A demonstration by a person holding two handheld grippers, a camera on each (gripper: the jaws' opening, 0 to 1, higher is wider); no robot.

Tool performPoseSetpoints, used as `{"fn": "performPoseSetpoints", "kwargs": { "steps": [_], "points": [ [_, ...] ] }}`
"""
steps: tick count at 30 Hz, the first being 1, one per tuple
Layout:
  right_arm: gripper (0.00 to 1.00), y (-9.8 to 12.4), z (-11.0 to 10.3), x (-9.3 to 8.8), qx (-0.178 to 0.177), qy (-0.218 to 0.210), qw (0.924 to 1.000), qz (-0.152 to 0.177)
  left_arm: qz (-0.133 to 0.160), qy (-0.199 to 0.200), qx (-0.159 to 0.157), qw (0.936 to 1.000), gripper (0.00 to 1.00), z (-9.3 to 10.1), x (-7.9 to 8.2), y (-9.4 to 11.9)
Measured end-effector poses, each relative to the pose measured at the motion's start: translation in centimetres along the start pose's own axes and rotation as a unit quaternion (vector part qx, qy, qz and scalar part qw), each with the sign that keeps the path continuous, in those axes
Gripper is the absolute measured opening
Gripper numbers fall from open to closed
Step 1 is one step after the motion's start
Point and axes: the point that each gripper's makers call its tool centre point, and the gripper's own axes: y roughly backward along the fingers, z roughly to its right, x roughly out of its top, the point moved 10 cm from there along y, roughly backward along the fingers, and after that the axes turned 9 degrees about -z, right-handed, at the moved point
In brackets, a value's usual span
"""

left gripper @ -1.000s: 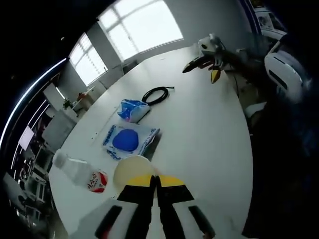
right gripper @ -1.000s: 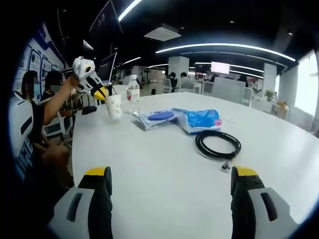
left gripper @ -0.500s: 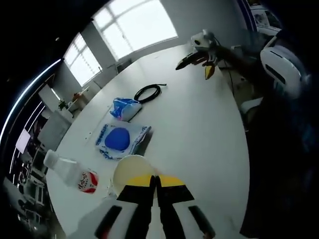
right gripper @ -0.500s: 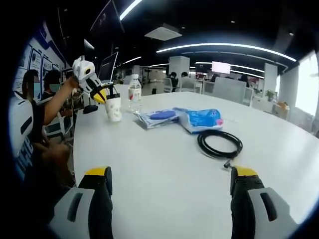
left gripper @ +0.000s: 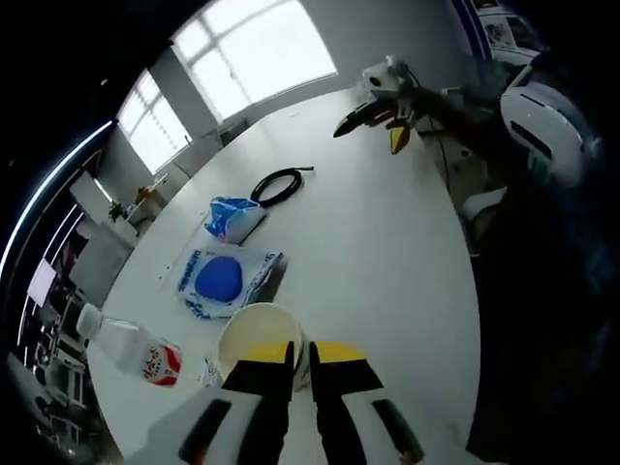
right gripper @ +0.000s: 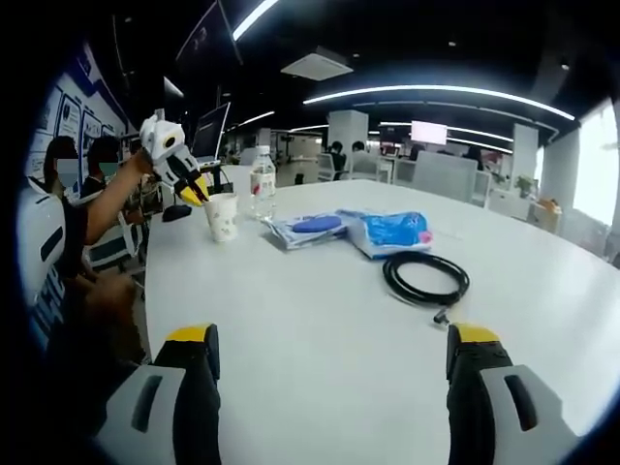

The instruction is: Arrange the tabletop items into an orderly group along one side of the table until the central work area is clear of visible clutter.

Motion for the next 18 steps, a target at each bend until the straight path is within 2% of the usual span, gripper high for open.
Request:
{"fn": "performPoseSetpoints", "kwargs": {
  "steps": [6,7,8,11,14,18],
  "points": [
    [0.94,0.2,0.1,0.3,-0.003,0.003,1.0000,0.001,0.020,0.016,-0.006,0.9997,0.12,0.4,0.5,0.7],
    [0.94,0.3,0.2,0.3,-0.003,0.004,1.0000,0.002,0.026,0.017,-0.007,0.9995,0.14,0.4,0.7,0.8],
    [0.94,0.3,0.2,0.5,-0.005,0.004,1.0000,0.003,0.044,0.022,-0.003,0.9988,0.18,0.5,1.1,0.9],
    [0.95,0.4,0.3,0.9,-0.005,0.007,0.9999,0.006,0.063,0.031,-0.003,0.9976,0.24,0.6,1.9,1.1],
    [0.95,0.5,0.3,1.3,-0.007,0.011,0.9999,0.008,0.089,0.047,0.013,0.9949,0.33,0.6,2.9,1.2],
    [0.96,0.7,0.4,1.9,-0.010,0.015,0.9998,0.013,0.101,0.055,0.016,0.9932,0.50,1.1,4.0,1.2]
  ]
}}
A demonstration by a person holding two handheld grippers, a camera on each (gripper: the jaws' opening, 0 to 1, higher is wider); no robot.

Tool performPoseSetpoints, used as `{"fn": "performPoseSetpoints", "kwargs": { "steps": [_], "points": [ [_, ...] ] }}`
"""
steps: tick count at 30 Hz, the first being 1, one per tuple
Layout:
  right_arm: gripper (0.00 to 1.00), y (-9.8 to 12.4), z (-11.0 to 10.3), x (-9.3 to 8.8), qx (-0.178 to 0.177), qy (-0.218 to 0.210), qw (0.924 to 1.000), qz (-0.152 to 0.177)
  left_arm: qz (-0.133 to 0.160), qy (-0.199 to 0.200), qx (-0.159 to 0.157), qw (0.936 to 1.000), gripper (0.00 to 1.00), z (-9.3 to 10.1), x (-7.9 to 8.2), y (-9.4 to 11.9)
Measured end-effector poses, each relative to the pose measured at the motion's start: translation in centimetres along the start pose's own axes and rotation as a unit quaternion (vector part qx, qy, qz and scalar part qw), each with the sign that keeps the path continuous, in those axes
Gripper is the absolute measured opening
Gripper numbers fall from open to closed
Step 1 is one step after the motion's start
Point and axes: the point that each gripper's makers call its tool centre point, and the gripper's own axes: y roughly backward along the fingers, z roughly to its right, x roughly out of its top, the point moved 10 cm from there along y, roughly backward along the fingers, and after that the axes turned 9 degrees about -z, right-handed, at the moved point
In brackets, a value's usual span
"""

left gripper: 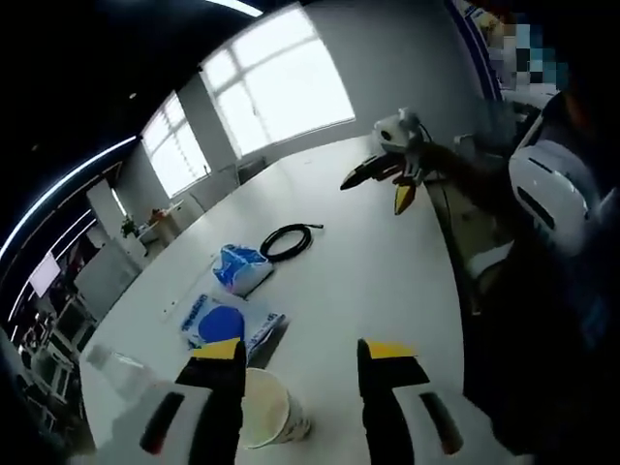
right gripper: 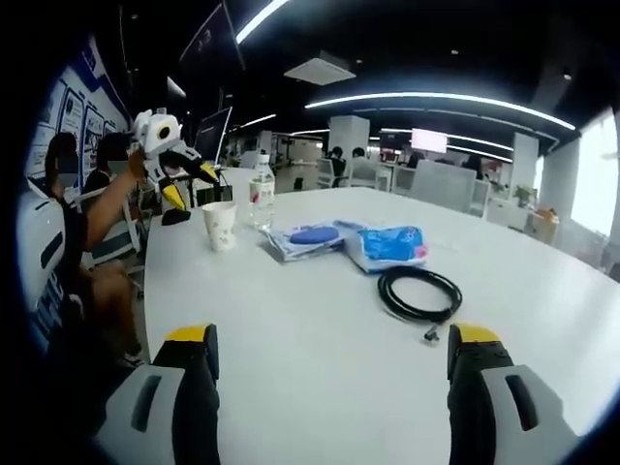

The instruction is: Arrange the tabletop items into an orderly group along one side of the table until the central work area is clear of visible clutter.

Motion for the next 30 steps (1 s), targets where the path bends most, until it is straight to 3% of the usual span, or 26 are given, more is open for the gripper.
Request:
{"fn": "performPoseSetpoints", "kwargs": {
  "steps": [6,8,10,17,25,30],
  "points": [
    [0.96,0.1,0.1,0.3,-0.002,0.006,1.0000,-0.001,0.010,-0.002,0.009,0.9999,0.67,1.1,1.3,-0.6],
    [0.96,0.1,0.3,0.4,-0.003,0.006,1.0000,0.001,0.040,0.044,0.022,0.9980,0.75,1.4,2.5,-0.8],
    [0.96,0.2,0.5,0.5,-0.004,0.007,1.0000,0.000,0.054,0.053,0.027,0.9968,0.78,1.5,3.2,-0.7],
    [0.97,0.4,0.8,1.0,-0.006,0.013,0.9999,0.002,0.067,0.086,0.034,0.9935,0.95,1.7,4.5,-1.1],
    [1.00,0.7,1.8,1.7,-0.020,0.008,0.9998,0.004,0.078,0.113,0.028,0.9901,0.97,1.4,5.2,-2.5],
    [1.00,0.7,2.7,2.0,-0.032,0.008,0.9995,-0.003,0.088,0.127,0.005,0.9880,0.98,1.6,5.8,-4.0]
  ]
}}
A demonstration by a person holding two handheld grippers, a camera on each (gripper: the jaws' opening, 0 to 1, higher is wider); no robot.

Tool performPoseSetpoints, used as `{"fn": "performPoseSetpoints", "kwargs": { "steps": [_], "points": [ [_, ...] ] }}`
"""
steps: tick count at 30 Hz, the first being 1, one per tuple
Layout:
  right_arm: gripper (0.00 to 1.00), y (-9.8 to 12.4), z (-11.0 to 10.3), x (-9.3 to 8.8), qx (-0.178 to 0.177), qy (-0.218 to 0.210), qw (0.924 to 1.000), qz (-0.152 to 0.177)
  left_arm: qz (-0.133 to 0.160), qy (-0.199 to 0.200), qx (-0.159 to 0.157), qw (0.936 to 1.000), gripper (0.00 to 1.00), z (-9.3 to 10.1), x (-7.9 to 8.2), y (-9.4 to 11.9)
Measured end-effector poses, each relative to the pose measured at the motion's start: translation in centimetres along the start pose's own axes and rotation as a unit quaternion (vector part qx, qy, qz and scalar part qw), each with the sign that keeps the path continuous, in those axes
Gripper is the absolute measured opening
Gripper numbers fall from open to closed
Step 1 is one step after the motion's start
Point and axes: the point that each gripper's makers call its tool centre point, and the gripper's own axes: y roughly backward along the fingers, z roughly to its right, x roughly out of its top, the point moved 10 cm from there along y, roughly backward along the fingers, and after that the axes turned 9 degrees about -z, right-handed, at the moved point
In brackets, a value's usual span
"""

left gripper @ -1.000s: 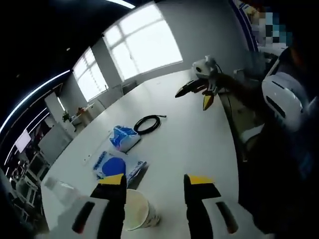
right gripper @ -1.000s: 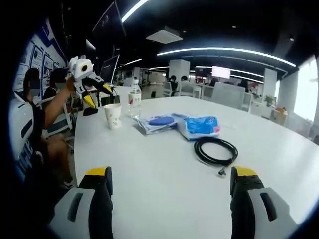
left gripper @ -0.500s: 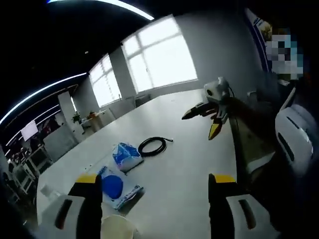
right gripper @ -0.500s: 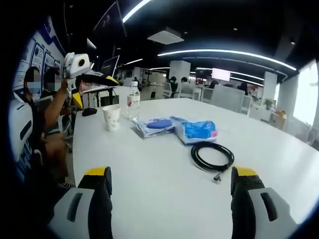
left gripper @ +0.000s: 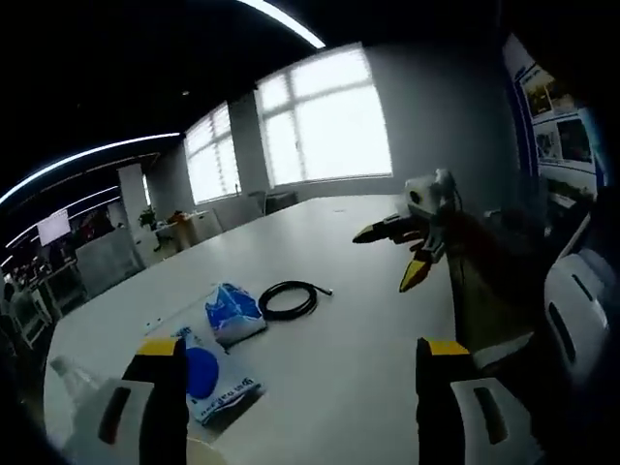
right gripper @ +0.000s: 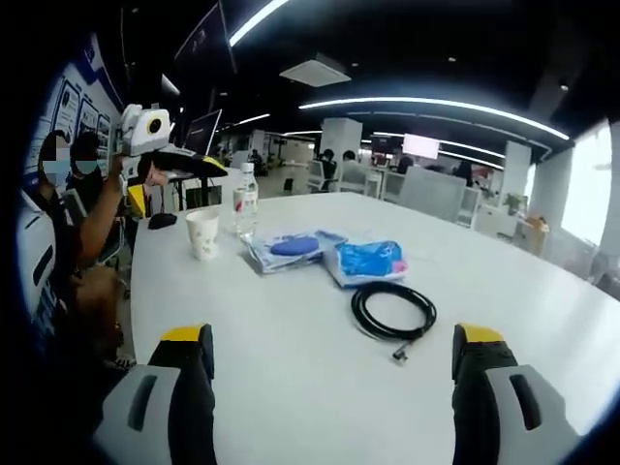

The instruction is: Arrange the tabletop items into an orderly group along one side of the table until the central work area is clear of visible clutter.

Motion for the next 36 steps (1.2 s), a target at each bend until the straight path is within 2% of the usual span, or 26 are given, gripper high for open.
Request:
{"fn": "performPoseSetpoints", "kwargs": {
  "steps": [9,14,19,23,26,29,31,36],
  "points": [
    [0.99,-0.6,1.4,0.7,-0.009,-0.010,0.9998,-0.015,-0.001,0.019,-0.038,0.9991,0.96,0.8,0.9,-3.4],
    [0.97,-0.8,1.9,1.0,-0.004,-0.013,0.9997,-0.021,0.009,0.031,-0.052,0.9981,0.95,0.8,1.2,-5.0],
    [0.93,-1.0,3.0,1.2,-0.011,-0.017,0.9994,-0.028,0.012,0.050,-0.055,0.9972,0.93,0.4,1.6,-7.0],
    [0.95,-1.4,4.2,1.4,-0.023,-0.032,0.9987,-0.033,0.009,0.071,-0.057,0.9958,0.90,0.2,2.0,-9.3],
    [0.95,-1.6,4.9,1.4,-0.024,-0.037,0.9982,-0.039,0.012,0.091,-0.038,0.9951,0.87,-0.1,2.1,-10.7],
    [0.94,-1.8,5.5,1.4,-0.031,-0.044,0.9976,-0.045,0.004,0.083,-0.033,0.9960,0.87,-0.2,2.2,-11.7],
    [0.93,-2.1,6.2,1.3,-0.032,-0.049,0.9972,-0.046,0.004,0.091,-0.039,0.9951,0.87,-0.1,2.3,-12.4],
    [0.87,-3.1,7.8,1.1,-0.040,-0.067,0.9958,-0.049,-0.002,0.102,-0.031,0.9943,0.86,-0.3,2.4,-14.4]
  ]
}}
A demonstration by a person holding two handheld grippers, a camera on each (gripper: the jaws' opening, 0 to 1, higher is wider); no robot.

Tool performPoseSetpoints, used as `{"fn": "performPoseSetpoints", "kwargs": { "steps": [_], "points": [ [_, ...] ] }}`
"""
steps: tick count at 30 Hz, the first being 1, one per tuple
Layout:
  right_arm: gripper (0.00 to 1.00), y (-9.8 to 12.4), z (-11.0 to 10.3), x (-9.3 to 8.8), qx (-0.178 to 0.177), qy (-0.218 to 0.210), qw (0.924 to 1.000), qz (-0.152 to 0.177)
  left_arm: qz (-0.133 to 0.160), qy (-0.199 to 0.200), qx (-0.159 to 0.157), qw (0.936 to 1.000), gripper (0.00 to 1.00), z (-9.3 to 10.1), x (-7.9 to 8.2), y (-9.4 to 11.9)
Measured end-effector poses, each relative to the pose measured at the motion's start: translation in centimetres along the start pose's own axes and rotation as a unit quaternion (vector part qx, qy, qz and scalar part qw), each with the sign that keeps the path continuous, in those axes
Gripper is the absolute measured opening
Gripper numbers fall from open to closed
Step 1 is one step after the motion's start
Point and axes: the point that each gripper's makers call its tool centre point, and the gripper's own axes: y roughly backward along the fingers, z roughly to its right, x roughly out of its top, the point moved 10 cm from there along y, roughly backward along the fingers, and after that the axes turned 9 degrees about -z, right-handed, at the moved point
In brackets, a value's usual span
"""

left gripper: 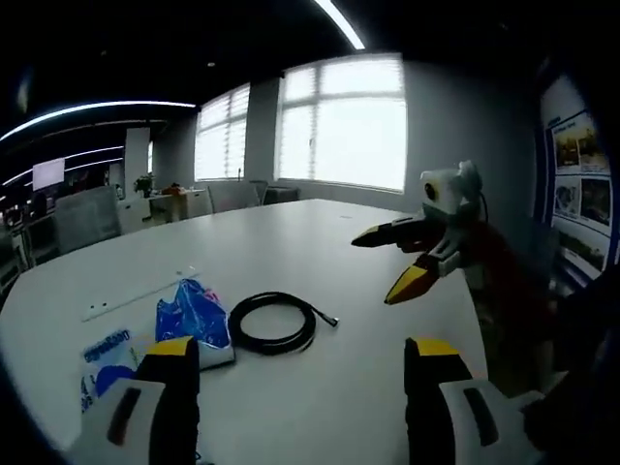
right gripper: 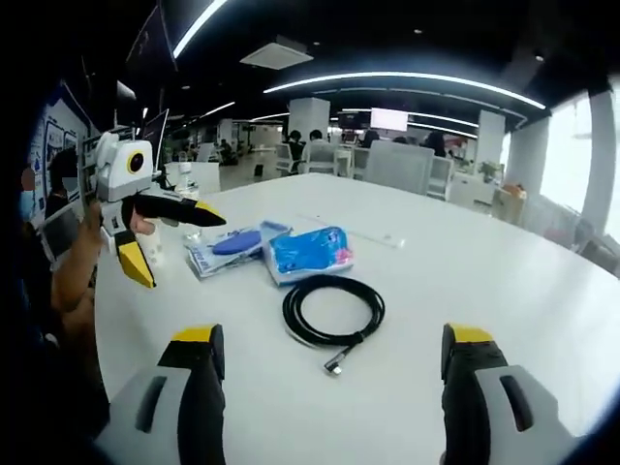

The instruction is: Arrange the tabletop items into an orderly group along one side of the table until the central work area is clear of visible clutter.

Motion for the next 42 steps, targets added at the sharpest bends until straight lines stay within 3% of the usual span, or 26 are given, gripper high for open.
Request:
{"fn": "performPoseSetpoints", "kwargs": {
  "steps": [5,11,18,28,31,42],
  "points": [
    [0.85,-1.0,0.1,0.1,-0.007,0.002,0.9999,-0.009,-0.013,0.006,0.014,0.9998,0.84,-0.2,-0.2,-2.4],
    [0.82,-2.3,0.1,0.1,-0.005,0.006,0.9998,-0.020,-0.018,0.019,0.012,0.9996,0.83,-1.7,0.0,-5.0],
    [0.81,-3.1,0.2,0.1,-0.004,0.009,0.9998,-0.017,-0.011,0.024,0.010,0.9996,0.80,-1.7,0.0,-6.2],
    [0.79,-4.5,-0.3,-0.6,-0.003,0.011,0.9993,-0.035,-0.027,0.007,0.012,0.9996,0.78,-1.3,0.2,-7.6],
    [0.75,-5.0,-0.1,-0.4,-0.005,0.015,0.9992,-0.038,-0.036,-0.015,0.021,0.9990,0.74,-1.3,0.5,-7.8],
    [0.65,-7.4,1.1,-0.1,-0.012,0.016,0.9983,-0.055,-0.064,-0.036,-0.005,0.9973,0.65,0.5,-0.1,-9.4]
  ]
}}
